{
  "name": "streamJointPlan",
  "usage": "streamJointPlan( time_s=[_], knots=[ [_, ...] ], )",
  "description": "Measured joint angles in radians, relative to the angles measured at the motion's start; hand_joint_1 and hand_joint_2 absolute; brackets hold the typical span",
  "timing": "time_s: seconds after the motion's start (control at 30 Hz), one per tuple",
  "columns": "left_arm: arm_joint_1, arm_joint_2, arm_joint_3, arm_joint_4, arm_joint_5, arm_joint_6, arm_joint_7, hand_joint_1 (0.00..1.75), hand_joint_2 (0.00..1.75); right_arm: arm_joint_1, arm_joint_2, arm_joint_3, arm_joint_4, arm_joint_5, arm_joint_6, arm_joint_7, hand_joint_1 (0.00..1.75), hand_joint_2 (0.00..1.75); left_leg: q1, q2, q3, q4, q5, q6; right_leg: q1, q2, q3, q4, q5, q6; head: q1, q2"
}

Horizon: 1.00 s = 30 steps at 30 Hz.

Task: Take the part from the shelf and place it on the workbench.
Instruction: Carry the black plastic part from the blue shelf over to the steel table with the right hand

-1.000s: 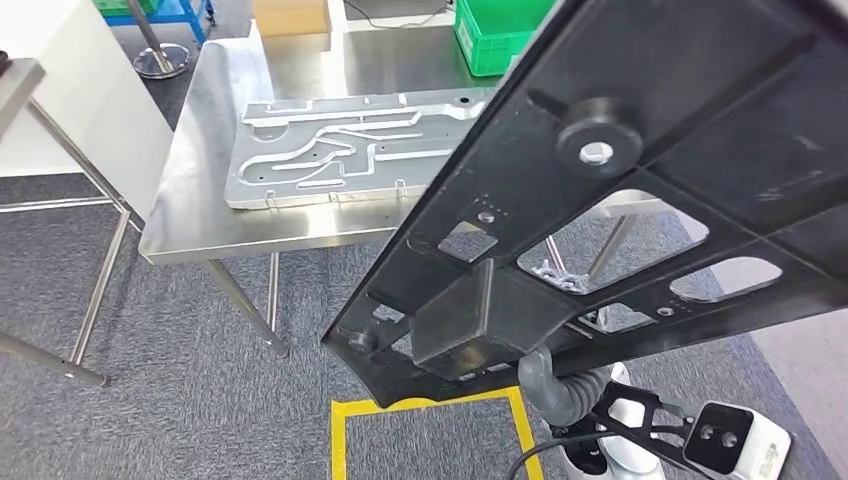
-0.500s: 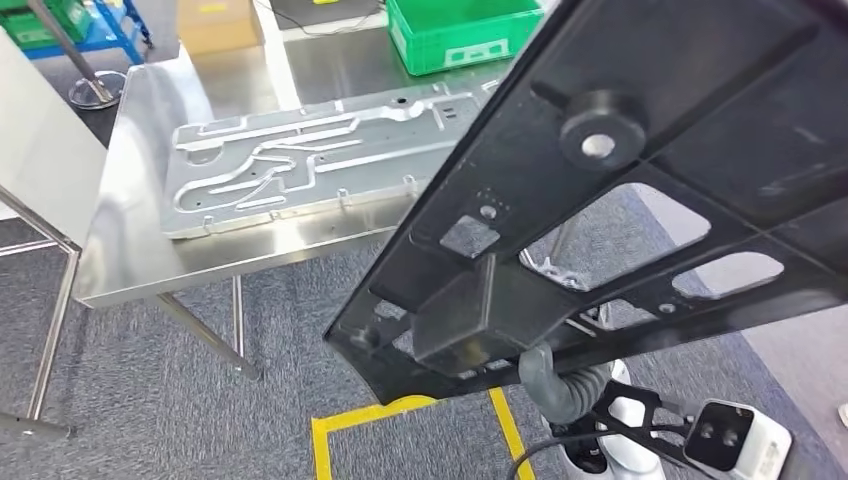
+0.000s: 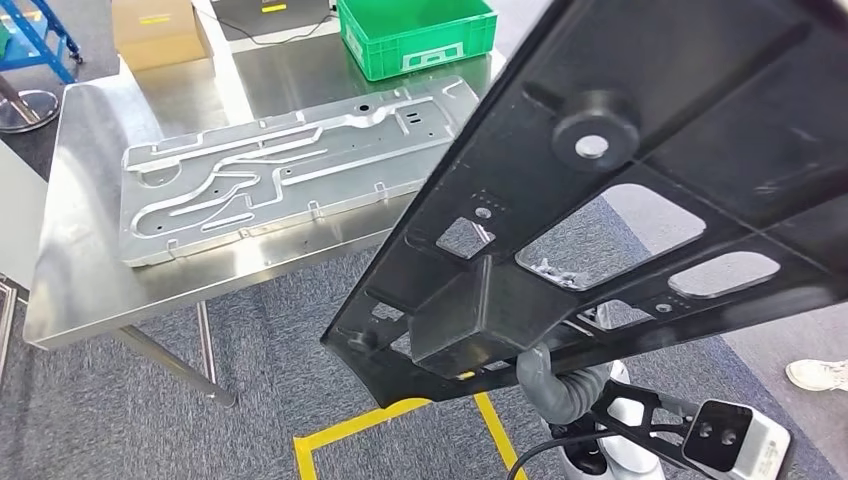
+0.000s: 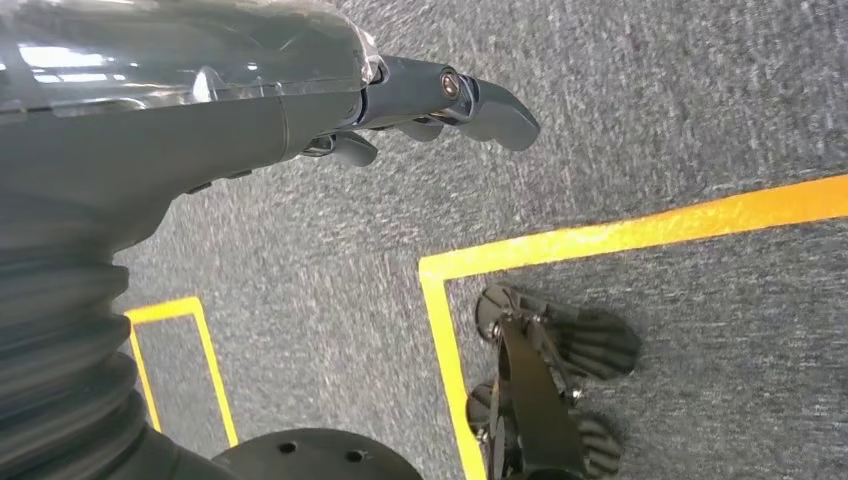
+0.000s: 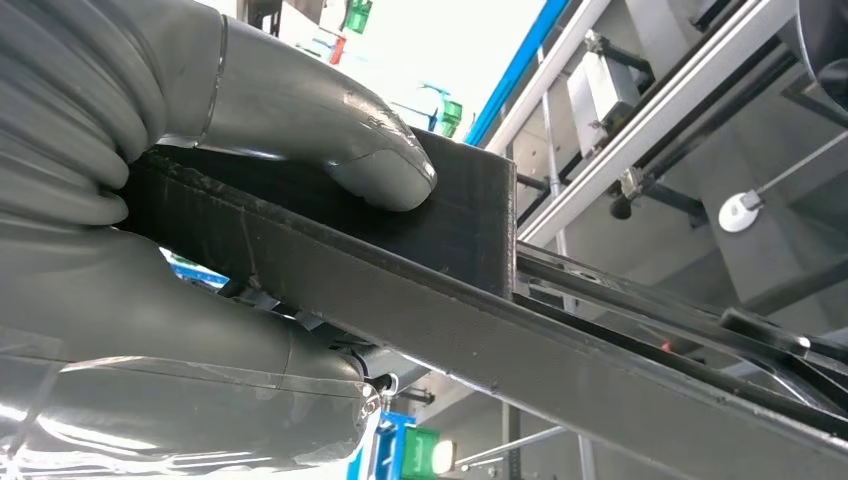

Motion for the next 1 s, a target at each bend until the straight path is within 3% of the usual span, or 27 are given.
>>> streamJointPlan(
  time_s=[0.07, 0.1, 0.13, 0.2, 0.27, 0.3, 0.43, 0.5, 0.57, 0.6, 0.63, 0.67, 0.7, 0.73, 0.77, 0.8, 0.83, 0.9, 0.93, 1.0],
  knots=[
    [0.003, 0.000, 0.000, 0.000, 0.000, 0.005, 0.008, 0.00, 1.75, -0.001, 0.000, 0.000, 0.001, -0.001, 0.000, 0.000, 1.75, 1.75, -0.002, 0.011, 0.000, 0.000, -0.003, 0.004, -0.002, -0.022, -0.065, 0.126, -0.059, 0.004, 0.002, 0.000],
    [0.005, 0.000, 0.000, 0.000, 0.000, 0.009, 0.012, 0.00, 1.75, 0.000, 0.000, 0.000, 0.003, -0.001, -0.001, 0.000, 1.75, 1.75, -0.003, 0.016, 0.000, 0.000, -0.005, 0.005, -0.003, -0.024, -0.085, 0.165, -0.067, 0.006, 0.002, 0.000],
    [0.006, 0.000, 0.000, 0.000, 0.000, 0.012, 0.015, 0.00, 1.75, 0.000, -0.001, 0.000, 0.004, -0.001, -0.001, 0.000, 1.75, 1.75, -0.003, 0.021, 0.001, 0.001, -0.007, 0.004, -0.003, -0.026, -0.088, 0.170, -0.057, 0.006, 0.002, 0.000],
    [0.005, 0.000, 0.000, 0.000, -0.001, 0.016, 0.017, 0.00, 1.75, 0.000, -0.001, 0.000, 0.004, -0.001, -0.001, 0.000, 1.75, 1.75, -0.003, 0.026, 0.007, 0.003, -0.011, 0.000, -0.003, -0.030, -0.035, 0.069, 0.008, 0.003, 0.002, 0.000],
    [0.004, -0.001, 0.000, 0.000, -0.001, 0.017, 0.018, 0.00, 1.75, -0.001, -0.001, 0.000, 0.004, -0.001, -0.001, 0.000, 1.75, 1.75, -0.006, 0.028, 0.011, 0.006, -0.021, -0.009, 0.002, -0.036, 0.030, -0.057, 0.049, -0.006, 0.002, 0.000],
    [0.003, -0.001, 0.000, 0.000, -0.001, 0.017, 0.018, 0.00, 1.75, -0.002, -0.001, 0.000, 0.004, -0.001, -0.001, 0.000, 1.75, 1.75, -0.008, 0.028, 0.011, 0.007, -0.027, -0.015, 0.004, -0.038, 0.046, -0.089, 0.050, -0.011, 0.002, 0.000],
    [0.001, -0.001, -0.001, 0.000, 0.000, 0.018, 0.021, 0.00, 1.75, -0.001, 0.000, 0.002, 0.003, -0.002, -0.001, 0.000, 1.75, 1.75, -0.005, 0.033, 0.020, 0.017, -0.050, -0.040, 0.006, -0.032, 0.068, -0.108, 0.034, -0.037, 0.001, 0.000],
    [-0.001, -0.001, -0.001, 0.000, 0.000, 0.018, 0.021, 0.00, 1.75, -0.003, 0.000, 0.004, 0.001, -0.003, 0.000, 0.000, 1.75, 1.75, -0.003, 0.031, -0.017, 0.101, -0.081, -0.048, 0.003, -0.032, 0.092, -0.115, 0.028, -0.049, -0.001, 0.000],
    [0.001, -0.001, -0.001, 0.000, 0.000, 0.019, 0.021, 0.00, 1.75, -0.003, 0.000, 0.006, 0.002, -0.004, 0.000, -0.001, 1.75, 1.75, -0.002, 0.031, -0.108, 0.246, -0.124, -0.053, 0.006, -0.031, 0.112, -0.116, 0.012, -0.054, -0.003, 0.000],
    [0.004, -0.001, -0.001, 0.000, 0.001, 0.019, 0.021, 0.00, 1.75, -0.003, 0.000, 0.007, 0.004, -0.005, 0.001, -0.001, 1.75, 1.75, -0.002, 0.031, -0.152, 0.299, -0.128, -0.054, 0.007, -0.029, 0.123, -0.116, 0.002, -0.055, -0.003, 0.000],
    [0.007, -0.001, -0.001, 0.000, 0.000, 0.019, 0.021, 0.00, 1.75, -0.002, 0.000, 0.007, 0.005, -0.005, 0.001, -0.001, 1.75, 1.75, -0.002, 0.030, -0.180, 0.317, -0.109, -0.053, 0.009, -0.025, 0.136, -0.116, -0.009, -0.055, -0.003, 0.000],
    [0.009, -0.001, -0.001, 0.000, 0.000, 0.019, 0.021, 0.00, 1.75, -0.002, 0.000, 0.007, 0.007, -0.005, 0.001, -0.001, 1.75, 1.75, -0.002, 0.030, -0.188, 0.292, -0.068, -0.050, 0.010, -0.022, 0.151, -0.116, -0.022, -0.054, -0.003, 0.000],
    [0.010, -0.001, -0.001, 0.000, 0.000, 0.020, 0.021, 0.00, 1.75, -0.002, 0.000, 0.007, 0.008, -0.005, 0.001, -0.001, 1.75, 1.75, -0.003, 0.029, -0.178, 0.230, -0.011, -0.045, 0.012, -0.019, 0.169, -0.116, -0.036, -0.054, -0.003, 0.000],
    [0.011, -0.001, -0.001, 0.000, 0.000, 0.020, 0.021, 0.00, 1.75, -0.002, 0.000, 0.008, 0.008, -0.005, 0.001, -0.001, 1.75, 1.75, -0.005, 0.026, -0.158, 0.163, 0.036, -0.037, 0.012, -0.017, 0.185, -0.117, -0.050, -0.053, -0.001, 0.000],
    [0.011, 0.000, -0.001, 0.000, 0.000, 0.021, 0.021, 0.00, 1.75, -0.002, 0.000, 0.008, 0.008, -0.005, 0.001, -0.002, 1.75, 1.75, -0.009, 0.025, -0.136, 0.104, 0.065, -0.030, 0.013, -0.015, 0.198, -0.118, -0.064, -0.049, 0.001, 0.000],
    [0.011, 0.000, -0.001, 0.000, 0.001, 0.021, 0.022, 0.00, 1.75, -0.002, 0.000, 0.008, 0.009, -0.005, 0.001, -0.002, 1.75, 1.75, -0.014, 0.023, -0.119, 0.068, 0.073, -0.022, 0.010, -0.013, 0.207, -0.120, -0.075, -0.043, 0.002, 0.000],
    [0.011, 0.001, -0.001, 0.000, 0.001, 0.021, 0.022, 0.00, 1.75, -0.001, 0.000, 0.008, 0.009, -0.005, 0.001, -0.002, 1.75, 1.75, -0.021, 0.023, -0.107, 0.054, 0.061, -0.014, 0.007, -0.011, 0.215, -0.121, -0.082, -0.036, 0.004, 0.000],
    [0.009, 0.003, -0.001, 0.000, 0.001, 0.022, 0.023, 0.00, 1.75, 0.000, 0.000, 0.008, 0.009, -0.005, 0.001, -0.002, 1.75, 1.75, -0.028, 0.023, -0.082, 0.035, 0.037, -0.001, 0.001, -0.011, 0.216, -0.095, -0.069, -0.021, 0.003, 0.000],
    [0.008, 0.004, -0.001, 0.000, 0.001, 0.022, 0.023, 0.00, 1.75, 0.000, -0.001, 0.008, 0.009, -0.005, 0.001, -0.003, 1.75, 1.75, -0.027, 0.023, -0.063, 0.023, 0.027, 0.006, 0.000, -0.013, 0.201, -0.054, -0.049, -0.015, 0.004, 0.000],
    [0.007, 0.006, -0.001, 0.000, 0.001, 0.022, 0.023, 0.00, 1.75, -0.001, -0.001, 0.008, 0.008, -0.005, 0.001, -0.004, 1.75, 1.75, -0.021, 0.022, -0.020, 0.005, 0.007, 0.014, -0.001, -0.018, 0.123, 0.069, -0.018, -0.005, 0.005, 0.000]
  ],
)
